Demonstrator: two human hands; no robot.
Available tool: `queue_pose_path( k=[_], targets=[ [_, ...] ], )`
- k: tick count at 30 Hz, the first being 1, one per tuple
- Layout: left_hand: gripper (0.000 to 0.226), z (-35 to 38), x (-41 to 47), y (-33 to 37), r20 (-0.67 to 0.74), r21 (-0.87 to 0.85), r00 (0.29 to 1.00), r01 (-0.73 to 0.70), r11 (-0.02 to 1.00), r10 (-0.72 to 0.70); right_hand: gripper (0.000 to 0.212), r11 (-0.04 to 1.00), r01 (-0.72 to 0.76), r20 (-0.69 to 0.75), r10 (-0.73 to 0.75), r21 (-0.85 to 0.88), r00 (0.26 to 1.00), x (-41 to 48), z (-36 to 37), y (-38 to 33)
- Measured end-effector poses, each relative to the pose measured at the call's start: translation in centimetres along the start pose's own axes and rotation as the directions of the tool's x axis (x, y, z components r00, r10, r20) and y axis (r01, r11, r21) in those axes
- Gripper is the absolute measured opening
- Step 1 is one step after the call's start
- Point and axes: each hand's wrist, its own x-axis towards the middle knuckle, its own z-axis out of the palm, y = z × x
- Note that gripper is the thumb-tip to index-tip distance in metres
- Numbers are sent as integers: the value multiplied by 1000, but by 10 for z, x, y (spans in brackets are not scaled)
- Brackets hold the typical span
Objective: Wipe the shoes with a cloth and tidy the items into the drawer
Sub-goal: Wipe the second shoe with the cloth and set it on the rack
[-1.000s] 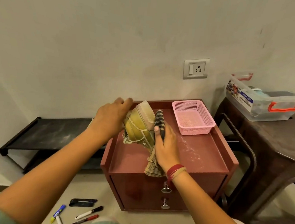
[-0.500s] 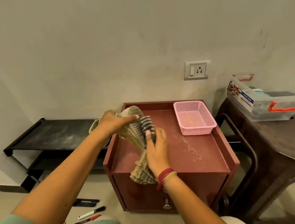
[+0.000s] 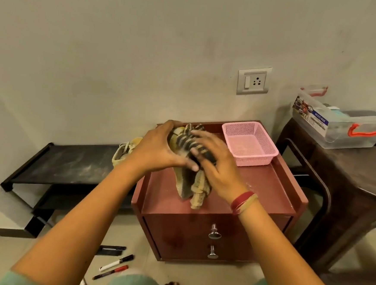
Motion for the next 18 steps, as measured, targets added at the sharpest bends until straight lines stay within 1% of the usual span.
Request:
queue_pose_path(
  k=[2, 3, 4, 5, 7, 8, 9, 11, 12, 13, 14, 16, 17, 18],
  targets=[
    [113, 5, 0, -2, -53, -21, 998, 15, 1000, -16, 42, 976, -139, -102, 157, 169, 982, 2, 1, 3],
    [113, 8, 1, -2, -75, -16, 997, 18, 1000, -19, 44, 965, -176, -126, 203, 194, 971, 3, 2, 1],
    [112, 10, 3, -2, -92, -5, 996, 19, 1000, -19, 44, 968, -178, -138, 203, 174, 969, 3, 3, 0],
    [110, 11, 4, -3, -101, 16, 995, 11, 1000, -9, 42, 982, -144, -133, 160, 122, 978, 2, 4, -2],
    [104, 11, 4, -6, -103, 56, 994, -24, 998, 30, 37, 999, 13, -56, -15, -36, 998, -5, 4, -3],
    [102, 11, 3, -7, -106, 65, 994, -26, 998, 33, 35, 998, 55, -25, -56, -33, 998, -7, 4, -2],
    [105, 11, 3, -6, -112, 71, 994, -8, 997, 15, 34, 999, 35, -29, -34, 29, 999, -6, 4, 2],
    [113, 11, 4, -2, -131, 89, 991, 41, 995, -29, 34, 962, -117, -110, 148, 246, 983, -1, 4, 6],
    [115, 12, 6, 1, -136, 89, 990, 50, 995, -38, 39, 933, -173, -152, 229, 315, 961, 0, 3, 6],
    [115, 12, 7, 3, -136, 83, 990, 50, 995, -38, 45, 921, -198, -183, 270, 335, 945, 1, 4, 5],
    [114, 13, 8, 5, -129, 80, 991, 44, 996, -34, 49, 935, -187, -194, 252, 302, 948, 0, 4, 3],
    [111, 14, 8, 4, -112, 70, 993, 29, 997, -21, 43, 986, -95, -133, 113, 136, 985, -6, 4, 2],
    [111, 14, 8, 2, -111, 65, 994, 32, 997, -24, 39, 990, -76, -95, 88, 121, 992, -7, 3, 6],
    [112, 15, 7, 1, -117, 62, 993, 42, 997, -35, 39, 978, -113, -75, 128, 173, 989, -5, -1, 9]
  ],
)
